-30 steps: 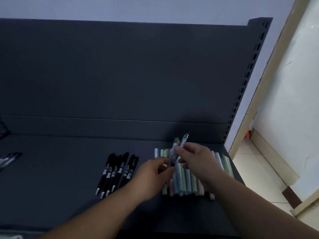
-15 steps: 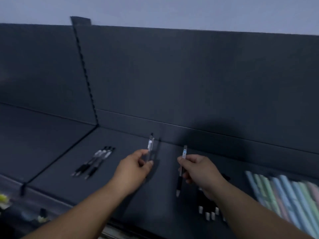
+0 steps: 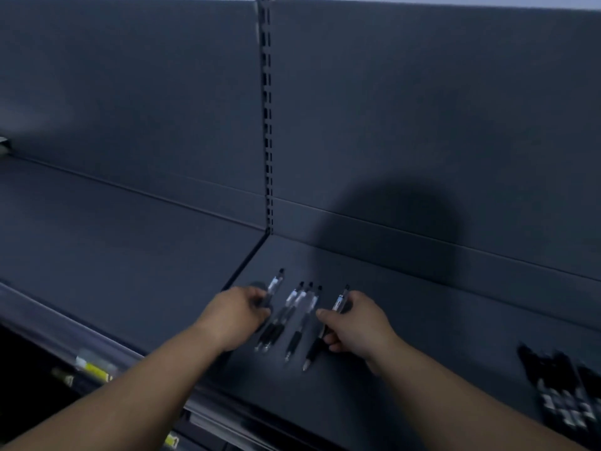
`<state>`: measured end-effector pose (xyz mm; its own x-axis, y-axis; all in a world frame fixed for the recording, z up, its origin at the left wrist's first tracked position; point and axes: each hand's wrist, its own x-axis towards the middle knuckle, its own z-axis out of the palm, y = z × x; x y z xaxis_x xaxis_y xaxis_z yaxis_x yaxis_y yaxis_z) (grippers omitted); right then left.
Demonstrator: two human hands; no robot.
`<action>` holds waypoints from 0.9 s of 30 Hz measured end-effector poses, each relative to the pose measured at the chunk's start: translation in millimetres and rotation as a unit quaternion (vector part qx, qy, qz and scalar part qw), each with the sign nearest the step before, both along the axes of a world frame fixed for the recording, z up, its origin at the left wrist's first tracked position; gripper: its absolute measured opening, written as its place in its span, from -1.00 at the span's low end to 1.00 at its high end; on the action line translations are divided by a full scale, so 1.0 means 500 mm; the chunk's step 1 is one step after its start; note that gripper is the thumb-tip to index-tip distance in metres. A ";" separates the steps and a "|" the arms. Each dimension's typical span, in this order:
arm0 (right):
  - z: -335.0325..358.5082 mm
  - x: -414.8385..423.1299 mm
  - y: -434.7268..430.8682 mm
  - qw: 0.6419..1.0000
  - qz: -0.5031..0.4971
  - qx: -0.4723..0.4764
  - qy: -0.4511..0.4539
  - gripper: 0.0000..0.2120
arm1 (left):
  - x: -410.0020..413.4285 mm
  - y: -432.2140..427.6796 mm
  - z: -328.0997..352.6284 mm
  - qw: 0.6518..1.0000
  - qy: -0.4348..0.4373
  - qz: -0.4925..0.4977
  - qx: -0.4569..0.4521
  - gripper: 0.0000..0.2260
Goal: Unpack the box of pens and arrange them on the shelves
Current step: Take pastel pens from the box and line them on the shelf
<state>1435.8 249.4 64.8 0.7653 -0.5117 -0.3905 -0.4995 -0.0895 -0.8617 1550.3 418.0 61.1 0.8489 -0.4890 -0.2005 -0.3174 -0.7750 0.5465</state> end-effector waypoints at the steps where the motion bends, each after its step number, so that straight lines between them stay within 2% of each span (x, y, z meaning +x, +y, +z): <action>1: 0.001 0.008 0.006 1.000 0.003 -0.009 0.003 -0.54 | 0.002 0.001 -0.006 1.000 -0.006 -0.006 -0.007 -0.65; 4: 0.005 0.014 0.018 0.998 0.023 -0.057 0.017 -0.24 | 0.002 0.005 -0.017 0.999 -0.027 -0.024 -0.022 -0.61; 5: 0.005 0.011 0.021 0.997 0.032 -0.070 0.020 -0.23 | 0.001 0.007 -0.021 0.999 -0.031 -0.032 -0.023 -0.61; 8: 0.000 0.006 0.031 0.994 0.064 -0.084 0.018 -0.52 | -0.011 0.007 -0.028 0.998 -0.024 -0.054 -0.030 -0.66; 10: -0.005 0.002 0.034 0.993 0.077 -0.083 0.011 -0.64 | -0.020 0.000 -0.029 0.997 -0.024 -0.065 -0.036 -0.70; 15: -0.014 -0.021 0.020 0.993 0.075 -0.094 -0.004 -0.68 | -0.045 -0.003 -0.020 0.997 -0.046 -0.038 -0.039 -0.71; 20: -0.023 -0.066 -0.009 0.991 0.082 -0.102 -0.022 -0.55 | -0.109 0.021 -0.006 0.997 -0.070 0.006 -0.020 -0.65; 27: 0.000 -0.112 -0.019 0.971 0.153 -0.167 -0.077 -0.64 | -0.233 0.060 0.009 0.992 -0.100 0.075 -0.016 -0.64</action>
